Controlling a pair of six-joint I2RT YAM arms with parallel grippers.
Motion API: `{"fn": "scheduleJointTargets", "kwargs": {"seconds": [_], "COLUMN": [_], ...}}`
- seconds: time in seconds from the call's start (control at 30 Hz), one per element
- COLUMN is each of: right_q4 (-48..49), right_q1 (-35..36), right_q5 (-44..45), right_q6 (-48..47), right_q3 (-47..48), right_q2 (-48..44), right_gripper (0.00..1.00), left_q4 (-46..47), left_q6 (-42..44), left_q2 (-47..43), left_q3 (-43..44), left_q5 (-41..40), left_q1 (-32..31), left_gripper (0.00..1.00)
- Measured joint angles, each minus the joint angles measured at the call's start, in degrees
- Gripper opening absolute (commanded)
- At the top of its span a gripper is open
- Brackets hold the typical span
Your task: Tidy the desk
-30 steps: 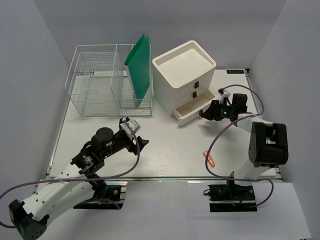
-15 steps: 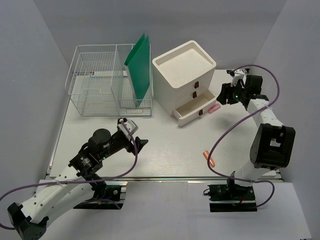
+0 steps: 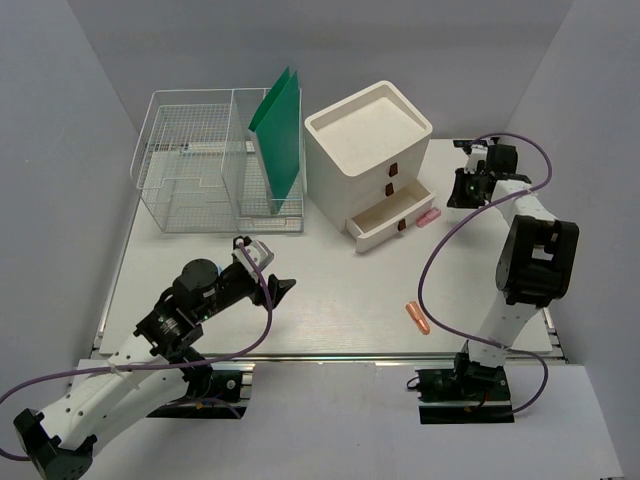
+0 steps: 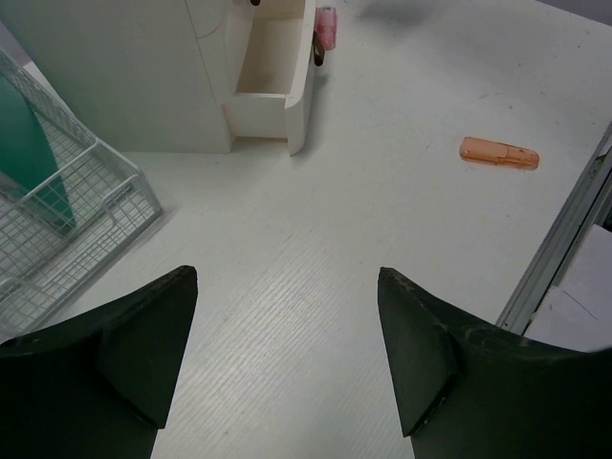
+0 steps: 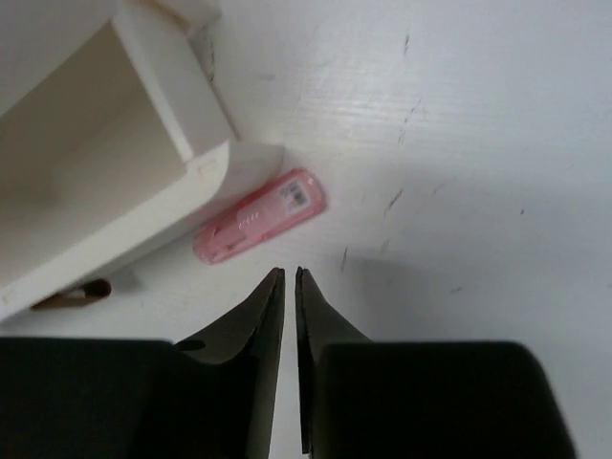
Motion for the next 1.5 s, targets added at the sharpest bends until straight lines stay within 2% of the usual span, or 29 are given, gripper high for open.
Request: {"fn": "scheduleJointTargets", "kwargs": {"seconds": [0.27,0.57,0.9,1.23,1.5], "right_q4": [-0.33,-0.20,0.04,-0.44,0.57], "right_q1": [0.04,0.07,0.09,0.07,0.07], "right_q5": [2.01,0.70,-1.95,-5.55,-6.54], "right_q6": [2.29,4.42,5.42,5.40,3.98], "right_q3": [9.88,12.22,19.17,18.47,9.86], "right_q2": [9.62,15.13,21.35,22.97,17.46], "right_gripper": [0.20,0.20,0.20,0.20,0.20], "left_q4": [0.00,0.00,-0.02,0.00,-0.02], "left_q6": [0.00,0.00,0.00,0.00,0.00], "left_q2": [0.00,1.07,3.58,4.55,3.72], "left_q3": [0.00,0.00,0.00,0.00,0.00], "left_q5": [0.13,0.13,0.04,-0.07,-0.07], "left_q1": [0.00,0.00,0.00,0.00,0.00], "left_gripper": [0.86,0.85,0.86,0.86,0.86]}}
